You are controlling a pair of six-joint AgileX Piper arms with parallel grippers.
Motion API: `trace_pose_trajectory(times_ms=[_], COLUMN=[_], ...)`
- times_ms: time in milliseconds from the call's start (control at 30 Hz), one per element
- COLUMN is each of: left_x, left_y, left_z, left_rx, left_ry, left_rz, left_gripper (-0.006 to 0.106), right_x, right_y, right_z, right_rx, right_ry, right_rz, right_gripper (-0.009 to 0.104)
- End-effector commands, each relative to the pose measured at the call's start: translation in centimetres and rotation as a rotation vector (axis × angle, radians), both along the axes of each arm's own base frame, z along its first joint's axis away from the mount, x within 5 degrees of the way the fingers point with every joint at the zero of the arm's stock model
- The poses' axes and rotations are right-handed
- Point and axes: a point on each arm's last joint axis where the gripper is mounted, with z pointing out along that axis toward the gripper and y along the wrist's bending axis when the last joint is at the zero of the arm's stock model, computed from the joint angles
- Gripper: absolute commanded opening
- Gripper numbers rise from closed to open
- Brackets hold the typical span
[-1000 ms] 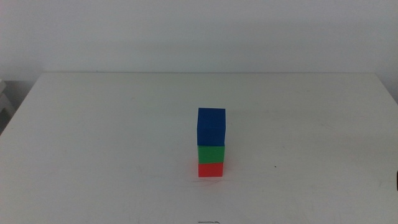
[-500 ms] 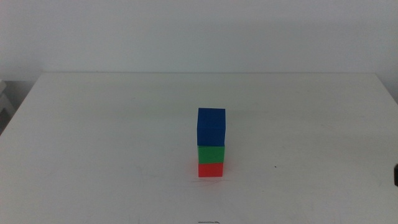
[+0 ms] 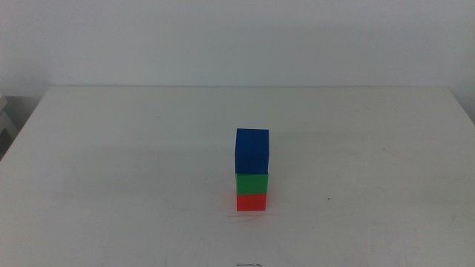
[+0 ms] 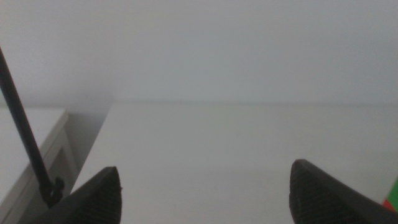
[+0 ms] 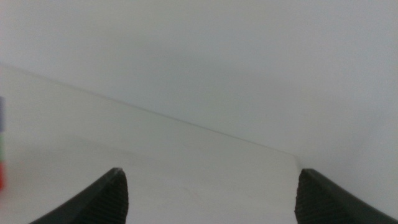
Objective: Stack red cubes first, then green, then blue cubes in a specific spot.
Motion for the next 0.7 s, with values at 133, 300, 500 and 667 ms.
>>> trace_pose_trajectory(times_ms=[133,300,500,667], left_x=[-1.0,-1.1,-0.7,-0.6], left_y=[0.1,0.1,0.1,0.1], left_z=[-3.8,-8.0,-11.6,-12.0], left_rx=[-0.02,-0.019,-0.018,-0.018], left_ry=[-0.256,-0.219,-0.129,-0.122], left_rz=[0.007,0.007,0.008,0.009], left_gripper=[0.09,0.09,0.09,0.09], right_x=[-1.4,-1.6,-1.6,-1.6], right_y=[-1.3,-1.2,-1.1,-1.2], right_z=[-4.2,-7.9,-11.2,-11.2], right_rx=[0.022,0.121,0.135,0.124], right_ry=[-0.166,-0.128,-0.065,-0.067], right_rz=[-0.193,-0.193,-0.193,-0.199], right_gripper=[0.087,0.087,0.087,0.087])
